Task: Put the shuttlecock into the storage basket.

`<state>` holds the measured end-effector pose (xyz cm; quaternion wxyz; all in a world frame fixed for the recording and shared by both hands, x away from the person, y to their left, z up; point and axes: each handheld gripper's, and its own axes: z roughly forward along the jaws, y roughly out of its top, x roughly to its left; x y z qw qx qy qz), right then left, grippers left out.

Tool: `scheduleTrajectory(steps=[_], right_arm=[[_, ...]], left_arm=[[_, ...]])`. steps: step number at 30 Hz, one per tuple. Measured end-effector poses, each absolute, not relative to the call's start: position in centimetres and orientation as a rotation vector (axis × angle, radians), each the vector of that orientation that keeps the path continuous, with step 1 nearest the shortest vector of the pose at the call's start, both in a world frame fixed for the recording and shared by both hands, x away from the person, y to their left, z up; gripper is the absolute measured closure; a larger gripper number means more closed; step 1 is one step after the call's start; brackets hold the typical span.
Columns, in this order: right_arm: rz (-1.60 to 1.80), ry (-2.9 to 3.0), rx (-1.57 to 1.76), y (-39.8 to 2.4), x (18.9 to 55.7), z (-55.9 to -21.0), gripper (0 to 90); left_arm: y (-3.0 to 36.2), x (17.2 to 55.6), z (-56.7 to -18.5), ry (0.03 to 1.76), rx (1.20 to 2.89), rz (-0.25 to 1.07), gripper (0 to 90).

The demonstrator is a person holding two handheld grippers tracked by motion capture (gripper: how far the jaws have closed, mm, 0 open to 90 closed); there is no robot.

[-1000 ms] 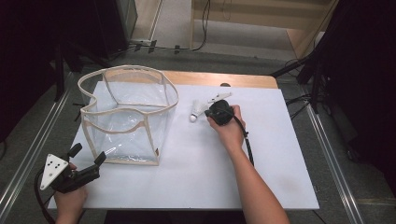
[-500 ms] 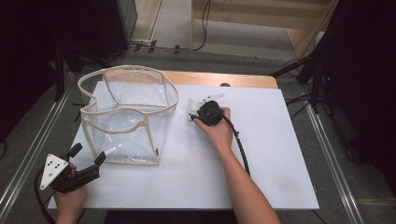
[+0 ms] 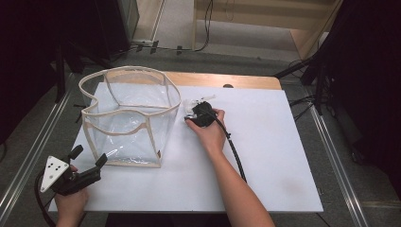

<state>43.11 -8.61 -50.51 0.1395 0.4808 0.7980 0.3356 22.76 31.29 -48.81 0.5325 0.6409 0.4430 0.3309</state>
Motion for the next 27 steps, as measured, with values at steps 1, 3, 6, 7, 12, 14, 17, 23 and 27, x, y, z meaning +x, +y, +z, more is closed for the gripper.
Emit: scheduleTrajectory(steps=[1,3,6,7,12,14,17,23,27], right_arm=[[0.97,2.306,1.39,-8.6,43.1,-50.5,41.4],[0.964,2.293,1.393,-8.4,43.2,-50.8,49.1],[0.944,2.292,1.368,-8.2,43.1,-50.8,60.3],[0.943,2.294,1.366,-8.2,43.1,-50.8,60.6],[0.922,2.287,1.345,-8.6,42.8,-50.4,60.9],[0.929,2.279,1.333,-8.8,42.6,-50.0,60.9],[0.943,2.277,1.304,-9.1,42.3,-49.5,61.0],[0.99,2.255,1.256,-10.1,41.1,-47.7,61.0],[1.007,2.253,1.231,-10.4,40.6,-47.0,61.0]], left_arm=[[31.3,22.8,-48.8,1.056,1.528,0.789,11.5],[31.3,22.8,-48.8,1.057,1.528,0.788,11.5],[31.3,22.8,-48.8,1.056,1.528,0.787,11.5],[31.3,22.8,-48.8,1.056,1.527,0.787,11.5],[31.3,22.8,-48.8,1.056,1.527,0.789,11.5],[31.3,22.8,-48.8,1.055,1.528,0.789,11.5],[31.3,22.8,-48.8,1.057,1.528,0.79,11.5],[31.2,22.8,-48.8,1.055,1.53,0.791,11.5],[31.2,22.8,-48.8,1.055,1.531,0.792,11.5]])
